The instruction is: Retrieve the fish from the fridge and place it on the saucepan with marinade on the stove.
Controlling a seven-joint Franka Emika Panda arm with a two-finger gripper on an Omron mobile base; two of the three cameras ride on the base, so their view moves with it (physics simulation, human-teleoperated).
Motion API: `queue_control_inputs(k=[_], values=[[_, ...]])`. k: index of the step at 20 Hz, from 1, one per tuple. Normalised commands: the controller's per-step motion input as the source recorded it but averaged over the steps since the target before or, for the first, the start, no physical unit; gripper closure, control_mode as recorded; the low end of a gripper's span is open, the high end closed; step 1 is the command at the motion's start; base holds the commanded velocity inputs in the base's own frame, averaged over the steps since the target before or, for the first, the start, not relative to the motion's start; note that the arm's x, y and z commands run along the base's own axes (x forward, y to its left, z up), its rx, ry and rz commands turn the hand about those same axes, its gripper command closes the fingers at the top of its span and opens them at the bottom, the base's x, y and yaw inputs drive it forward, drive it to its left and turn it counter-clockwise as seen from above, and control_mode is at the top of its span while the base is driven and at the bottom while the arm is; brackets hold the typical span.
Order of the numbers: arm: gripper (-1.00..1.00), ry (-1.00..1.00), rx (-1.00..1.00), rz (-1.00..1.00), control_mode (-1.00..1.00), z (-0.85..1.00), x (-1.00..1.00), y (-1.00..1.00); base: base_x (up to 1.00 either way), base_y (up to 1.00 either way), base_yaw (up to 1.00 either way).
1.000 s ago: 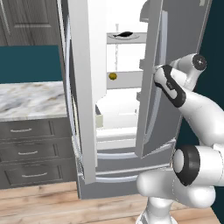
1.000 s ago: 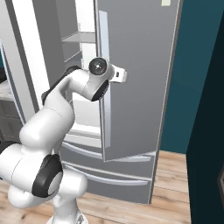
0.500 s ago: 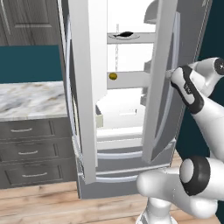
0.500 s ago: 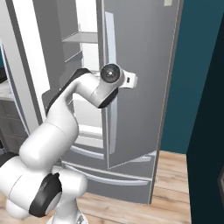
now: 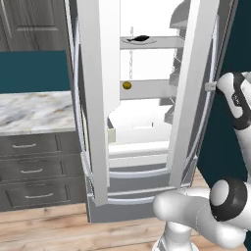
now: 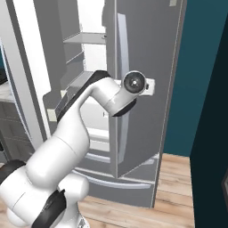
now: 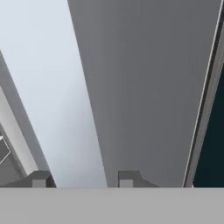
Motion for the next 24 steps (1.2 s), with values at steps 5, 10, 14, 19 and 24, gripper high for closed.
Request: queue_control_inputs(k=[5, 10, 14, 19, 24], values=[[1.0, -0.02, 0.0, 0.07, -1.0, 0.0, -0.21, -0.55, 0.0, 0.0, 0.0], [1.0, -0.06, 0.0, 0.07, -1.0, 0.0, -0.22, -0.39, 0.0, 0.0, 0.0], [1.0, -0.09, 0.0, 0.05, -1.0, 0.0, -0.2, -0.21, 0.0, 0.0, 0.0], [-1.0, -0.14, 0.0, 0.0, -1.0, 0.0, -0.34, -0.01, 0.0, 0.0, 0.0], [-1.0, -0.18, 0.0, -0.02, -1.0, 0.05, -0.62, -0.07, 0.0, 0.0, 0.0]])
